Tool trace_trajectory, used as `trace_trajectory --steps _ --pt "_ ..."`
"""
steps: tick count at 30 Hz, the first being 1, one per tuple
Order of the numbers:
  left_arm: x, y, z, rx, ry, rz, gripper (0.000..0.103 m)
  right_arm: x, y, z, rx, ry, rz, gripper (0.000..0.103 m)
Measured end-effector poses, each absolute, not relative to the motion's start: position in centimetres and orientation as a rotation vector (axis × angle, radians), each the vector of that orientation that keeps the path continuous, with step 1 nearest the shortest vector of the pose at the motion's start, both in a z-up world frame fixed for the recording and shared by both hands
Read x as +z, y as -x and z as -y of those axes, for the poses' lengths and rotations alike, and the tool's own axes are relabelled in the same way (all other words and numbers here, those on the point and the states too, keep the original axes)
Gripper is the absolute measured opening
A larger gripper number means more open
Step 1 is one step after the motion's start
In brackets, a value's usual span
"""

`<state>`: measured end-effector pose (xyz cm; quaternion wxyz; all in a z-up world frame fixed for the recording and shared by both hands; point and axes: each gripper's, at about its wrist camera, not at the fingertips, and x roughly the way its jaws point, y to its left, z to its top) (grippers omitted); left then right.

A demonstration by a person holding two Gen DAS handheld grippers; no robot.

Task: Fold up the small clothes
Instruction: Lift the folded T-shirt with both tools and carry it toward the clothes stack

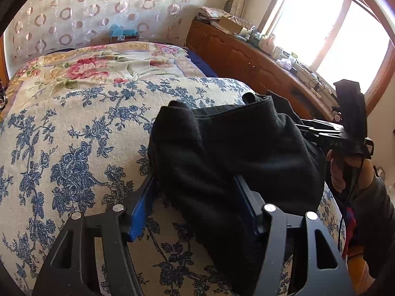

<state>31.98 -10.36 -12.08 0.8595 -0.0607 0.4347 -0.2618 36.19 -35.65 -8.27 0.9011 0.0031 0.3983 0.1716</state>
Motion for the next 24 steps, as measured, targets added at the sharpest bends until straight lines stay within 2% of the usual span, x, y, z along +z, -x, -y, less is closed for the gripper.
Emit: trace_trajectory --steps 6,10,14,15,16,17,18,20,24 --pt "-12.1 -32.1 10.4 -0.550 0.148 -0.915 0.061 -8.3 -37.8 34.6 0.348 -0.011 -0.841 0.070" --pt "-12.1 -32.2 10.5 -0.562 0.169 -0.924 0.052 -8.3 -37.8 34.5 0.356 0.002 -0.841 0.069" --pt "-12.0 -32.2 10.7 -0.568 0.173 -0.925 0.039 -8.6 -37.6 34.4 0.385 0.014 -0.847 0.050" --pt "-12.0 -32.2 10.7 -0.568 0.174 -0.924 0.033 -8.5 -37.6 34.3 0.392 0.016 -0.849 0.048" --pt "-11.9 -32.2 10.7 -0.567 0.174 -0.924 0.024 -8.7 -37.5 34.4 0.397 0.018 -0.849 0.043" --pt "-11.8 -32.1 10.7 -0.569 0.170 -0.920 0.020 -8.7 -37.5 34.4 0.410 0.013 -0.850 0.032" --pt "-11.6 -32.0 10.8 -0.573 0.163 -0.914 0.015 -8.8 -37.6 34.4 0.432 0.003 -0.854 0.029" --pt "-11.0 -31.4 11.1 -0.603 0.132 -0.892 0.013 -8.6 -37.4 34.4 0.439 0.014 -0.848 0.020" --pt "-9.6 -30.3 10.4 -0.640 0.156 -0.847 0.012 -7.9 -36.4 34.1 0.425 0.055 -0.801 0.016"
